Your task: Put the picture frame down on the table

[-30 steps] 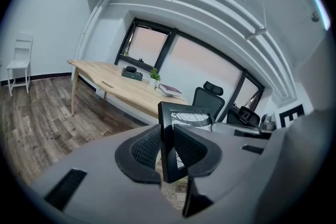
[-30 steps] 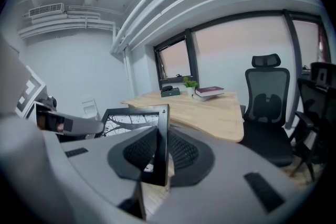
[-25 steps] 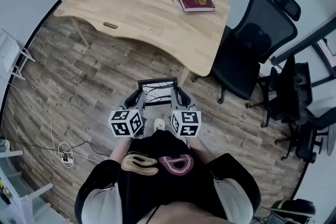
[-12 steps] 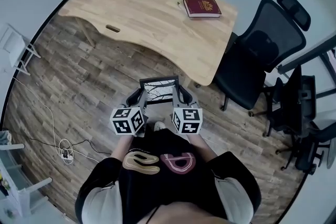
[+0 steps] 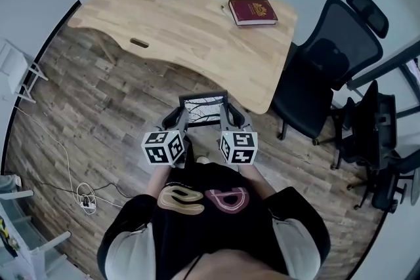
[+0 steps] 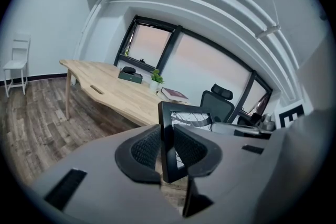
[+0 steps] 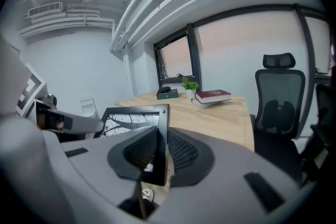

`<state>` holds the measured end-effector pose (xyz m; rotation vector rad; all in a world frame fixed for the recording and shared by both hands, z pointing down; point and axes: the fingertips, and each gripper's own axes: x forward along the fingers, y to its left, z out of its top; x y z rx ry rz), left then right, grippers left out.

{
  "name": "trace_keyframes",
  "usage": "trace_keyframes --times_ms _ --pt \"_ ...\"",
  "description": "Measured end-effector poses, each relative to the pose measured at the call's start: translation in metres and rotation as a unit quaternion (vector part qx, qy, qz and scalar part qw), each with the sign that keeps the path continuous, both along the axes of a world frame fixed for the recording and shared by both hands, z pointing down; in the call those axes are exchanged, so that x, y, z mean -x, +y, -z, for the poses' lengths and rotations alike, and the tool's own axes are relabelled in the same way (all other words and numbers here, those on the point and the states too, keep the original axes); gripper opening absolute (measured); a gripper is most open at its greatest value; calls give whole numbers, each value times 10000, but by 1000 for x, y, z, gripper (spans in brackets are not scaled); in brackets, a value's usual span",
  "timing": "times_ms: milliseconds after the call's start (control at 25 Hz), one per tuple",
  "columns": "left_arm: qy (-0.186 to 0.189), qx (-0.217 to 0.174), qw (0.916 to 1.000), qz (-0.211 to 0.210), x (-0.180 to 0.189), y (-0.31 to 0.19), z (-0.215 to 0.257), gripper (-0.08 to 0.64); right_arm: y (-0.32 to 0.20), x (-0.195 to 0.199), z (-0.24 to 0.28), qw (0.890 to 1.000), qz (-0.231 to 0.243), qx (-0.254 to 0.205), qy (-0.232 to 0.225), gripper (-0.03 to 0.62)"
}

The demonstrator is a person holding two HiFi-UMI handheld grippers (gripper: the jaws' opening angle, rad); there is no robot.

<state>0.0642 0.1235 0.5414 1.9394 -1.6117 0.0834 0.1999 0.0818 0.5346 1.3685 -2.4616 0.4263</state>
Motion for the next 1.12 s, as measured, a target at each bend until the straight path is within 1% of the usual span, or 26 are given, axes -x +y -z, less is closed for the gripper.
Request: trace_keyframes --times_ms 240,360,600,720,960,1120 --pt "92 95 9999 -91 30 -43 -7 84 -36 28 -3 9998 -121 100 119 75" --pt "157 138 9995 -248 42 -68 -8 84 -60 40 -3 9995 -202 145 172 75" --pt "185 61 9989 -429 77 -128 -1 84 -115 73 5 9990 -399 67 186 74" --pt "151 20 9981 -597 94 -155 4 84 -138 90 8 9983 -547 46 187 74" --pt "175 141 9967 -775 134 -191 -2 84 -167 129 4 9972 -687 142 241 75" --pt "229 198 9948 -970 152 -209 -5 84 -181 147 2 9957 -872 164 279 74"
